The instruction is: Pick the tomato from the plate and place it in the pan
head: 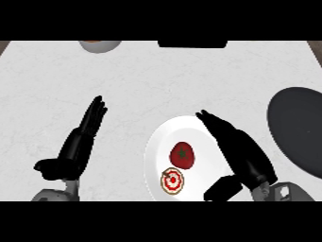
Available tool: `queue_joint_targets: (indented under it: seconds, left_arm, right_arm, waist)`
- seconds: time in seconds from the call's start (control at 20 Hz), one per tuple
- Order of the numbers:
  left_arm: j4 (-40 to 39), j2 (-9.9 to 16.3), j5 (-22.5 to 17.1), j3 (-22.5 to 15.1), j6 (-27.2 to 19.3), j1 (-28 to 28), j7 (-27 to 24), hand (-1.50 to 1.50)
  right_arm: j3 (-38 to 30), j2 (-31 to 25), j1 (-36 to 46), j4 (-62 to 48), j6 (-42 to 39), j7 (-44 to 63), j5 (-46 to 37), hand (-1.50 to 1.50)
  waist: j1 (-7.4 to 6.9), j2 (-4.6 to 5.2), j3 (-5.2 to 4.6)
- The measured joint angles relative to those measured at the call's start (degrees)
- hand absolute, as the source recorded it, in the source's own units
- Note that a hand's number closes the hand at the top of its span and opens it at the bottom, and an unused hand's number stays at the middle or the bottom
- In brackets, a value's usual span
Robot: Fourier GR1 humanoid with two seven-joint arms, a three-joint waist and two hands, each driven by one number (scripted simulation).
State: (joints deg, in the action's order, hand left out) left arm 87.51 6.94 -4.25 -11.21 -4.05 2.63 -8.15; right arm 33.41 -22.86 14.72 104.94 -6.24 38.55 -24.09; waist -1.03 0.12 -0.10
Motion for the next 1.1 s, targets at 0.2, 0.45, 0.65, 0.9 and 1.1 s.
queue_joint_targets:
  seconds: [0.2, 0.45, 0.65, 0.9, 1.1]
  left_arm:
    - [1.4, -0.5, 0.2, 0.2, -0.4, 0.2, 1.6, 0.0]
    - [3.7, -1.0, 0.9, 0.4, -0.3, -0.8, 3.0, 0.0]
    - [3.5, -1.3, 1.3, 1.4, 0.4, -1.2, 2.7, 0.0]
    - [3.2, -2.5, 2.4, 1.5, 0.7, -1.2, 2.5, 0.0]
    - [1.1, -2.7, 2.4, 3.0, 1.7, 0.2, 1.8, 0.0]
  right_arm:
    - [3.4, 3.8, 2.3, -4.9, -3.0, 3.3, -3.6, -1.5]
    - [3.4, 9.9, 4.0, -9.2, -6.2, 6.0, -7.1, -1.5]
    - [0.7, 11.8, 2.9, -9.8, -9.1, 5.4, -8.9, -1.5]
    - [-0.4, 15.3, 1.3, -12.6, -8.0, 3.4, -13.2, -1.5]
    - [-2.0, 17.0, -0.1, -14.6, -6.7, 0.0, -15.5, -1.5]
  waist:
    - [0.34, -0.08, 0.05]
    - [0.65, -0.12, 0.08]
    - [0.83, -0.14, 0.09]
    - [0.91, -0.14, 0.09]
    - [0.96, -0.13, 0.09]
